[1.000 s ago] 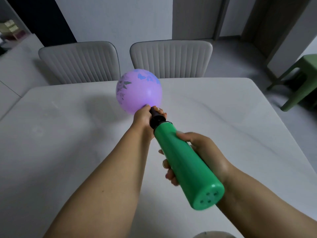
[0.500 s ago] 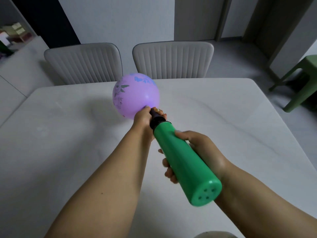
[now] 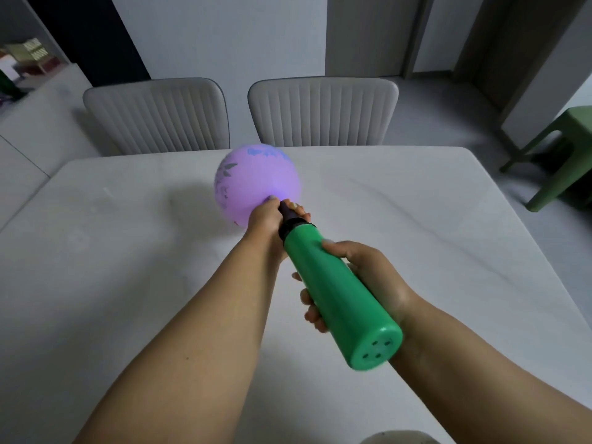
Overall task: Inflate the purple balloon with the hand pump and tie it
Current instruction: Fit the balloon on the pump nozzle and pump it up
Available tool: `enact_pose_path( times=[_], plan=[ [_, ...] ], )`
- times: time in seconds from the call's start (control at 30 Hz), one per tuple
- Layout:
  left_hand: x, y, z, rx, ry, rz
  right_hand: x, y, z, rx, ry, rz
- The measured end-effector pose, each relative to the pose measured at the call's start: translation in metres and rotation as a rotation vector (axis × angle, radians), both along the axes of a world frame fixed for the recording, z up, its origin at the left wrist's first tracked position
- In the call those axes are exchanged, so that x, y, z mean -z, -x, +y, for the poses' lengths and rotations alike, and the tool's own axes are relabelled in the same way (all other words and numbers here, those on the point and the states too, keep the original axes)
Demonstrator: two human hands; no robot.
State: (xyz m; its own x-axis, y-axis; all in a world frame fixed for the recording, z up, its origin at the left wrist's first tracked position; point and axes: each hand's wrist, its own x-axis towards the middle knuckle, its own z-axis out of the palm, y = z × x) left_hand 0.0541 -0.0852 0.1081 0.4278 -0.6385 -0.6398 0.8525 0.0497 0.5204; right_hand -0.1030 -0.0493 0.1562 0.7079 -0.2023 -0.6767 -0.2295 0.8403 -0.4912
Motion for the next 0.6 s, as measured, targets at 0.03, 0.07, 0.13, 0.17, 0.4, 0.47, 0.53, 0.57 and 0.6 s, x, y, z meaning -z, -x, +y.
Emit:
enact_pose_path(
  times=[0.03,0.07,0.13,0.17,0.4,0.47,0.53,0.57,0.6],
  plan=[
    [-0.001,0.000,0.000,0.004,-0.003,-0.011,0.001,-0.003,-0.001,0.005,0.006,0.005],
    [-0.001,-0.002,0.000,0.005,-0.006,-0.022,0.002,-0.004,0.000,0.009,0.008,0.003],
    [0.001,-0.008,0.002,0.005,0.000,-0.034,0.004,0.003,0.005,0.010,0.006,-0.008],
    [0.002,-0.011,0.003,0.006,0.009,-0.031,0.003,0.008,0.009,0.002,-0.002,-0.021],
    [0.000,-0.009,0.006,-0.019,0.007,-0.017,-0.005,0.005,0.009,-0.025,0.016,-0.003],
    [-0.003,-0.008,0.004,-0.005,-0.001,-0.029,-0.004,-0.004,0.006,-0.023,0.047,0.015],
    [-0.003,-0.012,0.006,-0.013,0.005,-0.039,-0.001,-0.005,0.007,-0.025,0.051,0.016],
    [-0.001,-0.016,0.007,-0.018,0.018,-0.034,0.000,-0.001,0.009,-0.027,0.048,0.009],
    [0.000,-0.020,0.008,-0.018,0.038,-0.023,0.000,0.004,0.012,-0.032,0.043,-0.005]
  ],
)
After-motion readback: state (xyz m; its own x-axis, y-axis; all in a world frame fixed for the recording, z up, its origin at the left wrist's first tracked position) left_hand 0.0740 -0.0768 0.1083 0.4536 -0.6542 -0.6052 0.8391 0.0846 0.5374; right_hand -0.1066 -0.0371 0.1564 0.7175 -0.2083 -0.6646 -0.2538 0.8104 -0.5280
